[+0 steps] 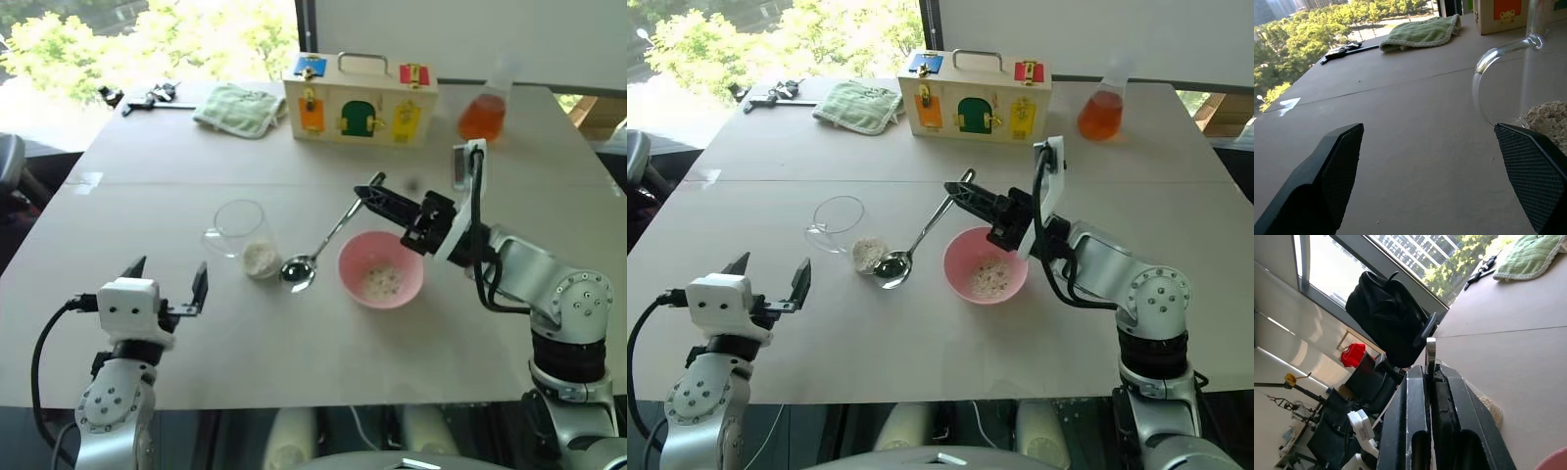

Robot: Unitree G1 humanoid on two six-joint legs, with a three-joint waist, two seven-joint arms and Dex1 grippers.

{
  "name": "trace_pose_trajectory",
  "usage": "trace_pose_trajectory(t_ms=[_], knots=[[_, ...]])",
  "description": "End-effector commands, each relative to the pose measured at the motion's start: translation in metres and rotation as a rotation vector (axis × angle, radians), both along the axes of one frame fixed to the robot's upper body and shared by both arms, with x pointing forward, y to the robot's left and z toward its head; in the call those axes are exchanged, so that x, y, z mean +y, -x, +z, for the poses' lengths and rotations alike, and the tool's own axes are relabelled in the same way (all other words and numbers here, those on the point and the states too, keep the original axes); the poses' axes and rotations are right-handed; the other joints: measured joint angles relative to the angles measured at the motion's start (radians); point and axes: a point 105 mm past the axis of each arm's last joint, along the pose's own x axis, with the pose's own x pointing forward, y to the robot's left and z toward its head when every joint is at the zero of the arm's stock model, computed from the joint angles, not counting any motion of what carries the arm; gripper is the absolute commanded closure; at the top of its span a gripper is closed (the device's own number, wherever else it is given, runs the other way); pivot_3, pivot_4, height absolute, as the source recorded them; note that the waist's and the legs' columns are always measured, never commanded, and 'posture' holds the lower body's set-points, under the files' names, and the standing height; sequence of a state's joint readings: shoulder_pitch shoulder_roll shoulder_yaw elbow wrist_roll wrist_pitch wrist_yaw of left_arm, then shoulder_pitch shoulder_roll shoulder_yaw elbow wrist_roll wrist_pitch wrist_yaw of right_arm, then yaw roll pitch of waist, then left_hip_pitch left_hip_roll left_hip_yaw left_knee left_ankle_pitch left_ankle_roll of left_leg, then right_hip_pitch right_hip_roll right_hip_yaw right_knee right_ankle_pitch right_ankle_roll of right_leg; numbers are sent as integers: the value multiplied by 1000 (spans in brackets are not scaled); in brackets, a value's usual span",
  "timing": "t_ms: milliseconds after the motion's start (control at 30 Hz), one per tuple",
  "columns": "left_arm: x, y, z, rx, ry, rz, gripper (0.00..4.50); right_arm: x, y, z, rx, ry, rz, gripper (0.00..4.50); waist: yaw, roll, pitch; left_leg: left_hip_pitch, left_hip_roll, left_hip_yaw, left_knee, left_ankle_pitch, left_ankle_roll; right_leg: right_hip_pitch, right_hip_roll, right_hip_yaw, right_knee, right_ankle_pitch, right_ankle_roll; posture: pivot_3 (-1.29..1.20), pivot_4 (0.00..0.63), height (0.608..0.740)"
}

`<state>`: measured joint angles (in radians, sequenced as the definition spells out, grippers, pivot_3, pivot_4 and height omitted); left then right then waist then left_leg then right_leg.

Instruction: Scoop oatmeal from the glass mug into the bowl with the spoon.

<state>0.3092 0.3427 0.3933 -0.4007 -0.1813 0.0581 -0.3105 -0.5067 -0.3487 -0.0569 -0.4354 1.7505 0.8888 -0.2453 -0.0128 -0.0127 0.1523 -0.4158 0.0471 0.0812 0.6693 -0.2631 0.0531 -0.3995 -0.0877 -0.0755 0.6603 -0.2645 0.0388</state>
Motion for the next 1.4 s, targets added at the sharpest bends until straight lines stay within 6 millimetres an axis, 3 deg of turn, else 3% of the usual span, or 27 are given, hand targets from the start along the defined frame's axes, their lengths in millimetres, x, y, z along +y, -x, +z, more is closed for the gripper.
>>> trace_pose_trajectory(t_ms=[33,400,667,700,733,1000,1167,1400], knots=[[3,-7,8,-23,-16,-28,17,-7,6,29,-100,-59,-6,4500,1,0,0,0,0,0,0,0,0,0,0,0,0,0,0,0,150,740],[-11,-45,24,-94,-10,-83,17,-15,-2,34,-128,-48,-57,4500,3,0,0,0,0,1,0,0,0,0,-1,0,0,0,0,0,150,740],[-11,-70,23,-100,4,-66,17,-16,-9,40,-151,-40,-85,4500,2,0,0,0,0,1,0,0,0,0,-1,0,0,0,0,0,150,740],[-11,-71,23,-101,4,-67,515,-17,-9,40,-152,-39,-87,4500,2,0,0,0,0,1,0,0,0,0,-1,0,1,0,0,0,150,740],[-11,-72,22,-101,6,-67,728,-17,-10,41,-155,-38,-93,4500,2,0,0,0,0,1,0,0,0,0,-1,0,0,0,0,0,150,740],[-22,-78,25,-105,13,-117,4339,-20,-20,54,-216,-38,-145,4500,2,0,0,0,0,1,0,0,0,0,-1,0,0,0,0,0,150,740],[-34,-83,34,-112,18,-153,4488,-13,-29,66,-376,64,-213,4500,0,1,0,1,0,2,0,0,0,0,-1,1,1,0,0,0,150,740],[-60,-106,53,-89,52,-235,4488,8,-30,85,-600,144,-183,4500,8,0,1,-1,-1,2,0,1,-2,-2,-1,1,1,0,0,0,150,740]])
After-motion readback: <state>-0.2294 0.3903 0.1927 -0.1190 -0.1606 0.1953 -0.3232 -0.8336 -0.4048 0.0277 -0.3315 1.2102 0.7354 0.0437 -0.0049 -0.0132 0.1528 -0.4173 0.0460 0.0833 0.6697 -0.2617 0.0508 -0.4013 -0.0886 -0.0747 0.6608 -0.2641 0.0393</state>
